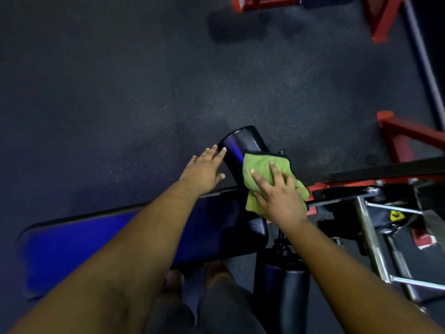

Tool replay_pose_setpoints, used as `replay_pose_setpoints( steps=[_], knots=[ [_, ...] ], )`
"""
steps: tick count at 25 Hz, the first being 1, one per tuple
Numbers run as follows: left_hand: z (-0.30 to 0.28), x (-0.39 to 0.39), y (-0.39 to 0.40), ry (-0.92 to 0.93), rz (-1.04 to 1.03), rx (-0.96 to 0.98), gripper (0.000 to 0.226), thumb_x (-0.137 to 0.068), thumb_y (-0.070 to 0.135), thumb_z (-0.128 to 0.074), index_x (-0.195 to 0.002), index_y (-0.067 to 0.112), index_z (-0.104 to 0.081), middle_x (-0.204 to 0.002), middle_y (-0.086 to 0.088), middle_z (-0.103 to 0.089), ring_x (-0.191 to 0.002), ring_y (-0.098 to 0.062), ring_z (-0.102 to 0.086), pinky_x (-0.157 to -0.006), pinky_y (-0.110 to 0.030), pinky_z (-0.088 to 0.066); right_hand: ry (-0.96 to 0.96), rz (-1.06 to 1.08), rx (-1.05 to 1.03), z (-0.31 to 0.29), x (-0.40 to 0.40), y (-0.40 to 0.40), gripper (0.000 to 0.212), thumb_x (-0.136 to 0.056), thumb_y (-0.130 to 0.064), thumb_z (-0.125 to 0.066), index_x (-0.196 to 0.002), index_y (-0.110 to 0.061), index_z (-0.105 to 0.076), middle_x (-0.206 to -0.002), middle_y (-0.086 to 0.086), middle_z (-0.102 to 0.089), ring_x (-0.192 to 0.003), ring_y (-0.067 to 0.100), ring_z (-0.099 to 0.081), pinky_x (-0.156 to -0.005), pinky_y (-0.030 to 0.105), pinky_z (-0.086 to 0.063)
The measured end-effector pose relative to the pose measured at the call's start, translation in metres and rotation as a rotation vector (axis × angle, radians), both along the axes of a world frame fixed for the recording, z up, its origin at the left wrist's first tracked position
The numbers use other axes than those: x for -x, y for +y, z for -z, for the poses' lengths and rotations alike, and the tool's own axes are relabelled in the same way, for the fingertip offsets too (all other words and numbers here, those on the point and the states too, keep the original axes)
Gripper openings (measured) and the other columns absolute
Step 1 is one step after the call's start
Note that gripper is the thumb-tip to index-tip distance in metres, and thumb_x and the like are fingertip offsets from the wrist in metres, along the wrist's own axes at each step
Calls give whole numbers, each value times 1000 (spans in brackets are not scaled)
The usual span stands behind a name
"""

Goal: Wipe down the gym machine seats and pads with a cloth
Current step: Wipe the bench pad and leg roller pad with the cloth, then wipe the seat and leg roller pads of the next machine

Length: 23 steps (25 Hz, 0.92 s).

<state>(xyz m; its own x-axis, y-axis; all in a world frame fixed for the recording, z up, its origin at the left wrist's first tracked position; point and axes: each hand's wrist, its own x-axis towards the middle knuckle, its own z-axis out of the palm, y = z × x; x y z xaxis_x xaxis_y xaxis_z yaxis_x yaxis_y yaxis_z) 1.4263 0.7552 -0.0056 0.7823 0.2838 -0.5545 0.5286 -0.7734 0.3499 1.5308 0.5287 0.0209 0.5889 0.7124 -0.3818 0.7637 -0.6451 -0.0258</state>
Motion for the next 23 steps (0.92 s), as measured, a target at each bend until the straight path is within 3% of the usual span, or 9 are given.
replay_pose_setpoints(
  steps=[3, 8, 15, 23],
  knots=[
    [-24, 35, -18, 71, -8, 29, 88, -99, 55, -49, -161, 23, 4, -170, -5, 4, -156, -23, -4, -125, -50, -13, -25, -17, 35, -15, 9, -3, 52, -95, -34, -56, -144, -46, -43, -149, 7, -43, -112, 36, -47, -78, 46, -53],
    [-89, 140, -31, 72, -89, -16, 90, -97, 64, -44, -161, 22, 3, -170, -4, 2, -156, -24, -6, -125, -50, -14, 68, 34, -8, -73, 59, 27, 51, -97, -35, -51, -147, -38, -43, -134, 8, -50, -120, 34, -49, -85, 47, -53],
    [-164, 343, -24, -5, -296, -124, 95, -91, 75, -41, -161, 25, -1, -170, -2, -3, -156, -22, -8, -125, -49, -15, 153, -82, -176, -139, 257, 88, 62, -90, -43, -58, -146, -27, -37, -130, 7, -54, -118, 32, -54, -87, 45, -53],
    [-227, 619, -1, -34, -532, -270, 100, -87, 82, -37, -161, 26, 0, -170, 0, -2, -156, -21, -6, -125, -49, -13, 186, -331, -256, -199, 496, 166, 52, -93, -45, -54, -140, -27, -41, -132, 4, -55, -121, 30, -54, -88, 44, -52]
  ],
)
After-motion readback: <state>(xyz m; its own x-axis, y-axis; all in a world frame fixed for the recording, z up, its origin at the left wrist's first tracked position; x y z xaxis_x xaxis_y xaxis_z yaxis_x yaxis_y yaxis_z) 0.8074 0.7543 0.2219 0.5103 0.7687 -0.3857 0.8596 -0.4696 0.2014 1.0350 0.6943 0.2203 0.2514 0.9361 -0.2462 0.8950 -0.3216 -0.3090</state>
